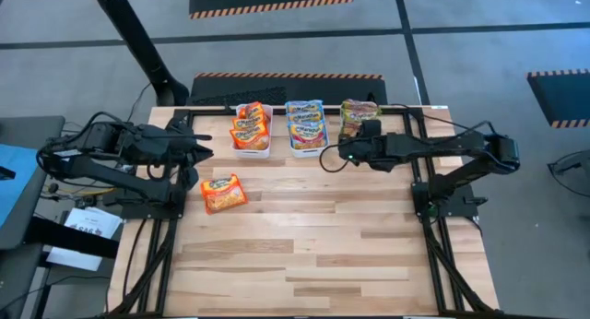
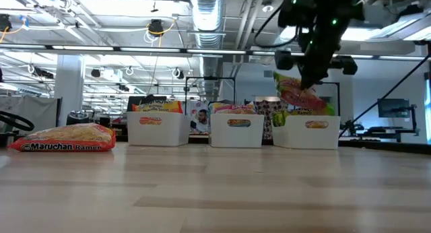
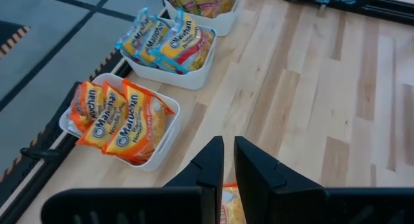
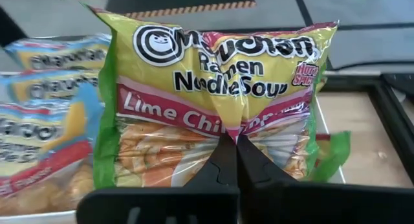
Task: Sort Maruchan noodles
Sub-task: Put the green noodle pack into the right white bin
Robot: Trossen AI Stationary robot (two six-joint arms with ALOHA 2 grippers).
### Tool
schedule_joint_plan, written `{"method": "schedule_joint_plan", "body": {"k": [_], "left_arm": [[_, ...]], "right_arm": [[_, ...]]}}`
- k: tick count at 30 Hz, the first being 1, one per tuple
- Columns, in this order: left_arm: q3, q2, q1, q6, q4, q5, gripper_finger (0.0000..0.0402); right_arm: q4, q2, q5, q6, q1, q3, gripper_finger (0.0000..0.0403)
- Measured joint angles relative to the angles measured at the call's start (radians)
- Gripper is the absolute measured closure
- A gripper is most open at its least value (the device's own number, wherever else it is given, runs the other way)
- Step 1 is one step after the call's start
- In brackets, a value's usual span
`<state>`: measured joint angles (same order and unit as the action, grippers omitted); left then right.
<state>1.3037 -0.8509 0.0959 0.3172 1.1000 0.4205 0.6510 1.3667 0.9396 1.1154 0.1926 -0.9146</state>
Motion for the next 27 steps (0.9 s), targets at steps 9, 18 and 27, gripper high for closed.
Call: {"method": "schedule_joint_plan", "body": {"k": [9,18,27], "left_arm": [[0.0,0.0,0.0,0.0,0.0,0.013,0.0377],[0.0,0.0,0.0,0.001,0.0,0.013,0.0377],[0.0,0.0,0.0,0.017,0.0,0.013,0.0377]], "right_arm": [[0.117,0.092,-0.026,0.15,0.031,0.0,0.0403],[0.095,0.173,-0.102,0.134,0.095,0.0,0.0382],[0.055,0.166,-0.24,0.128,0.131,-0.001,0.0329]]}}
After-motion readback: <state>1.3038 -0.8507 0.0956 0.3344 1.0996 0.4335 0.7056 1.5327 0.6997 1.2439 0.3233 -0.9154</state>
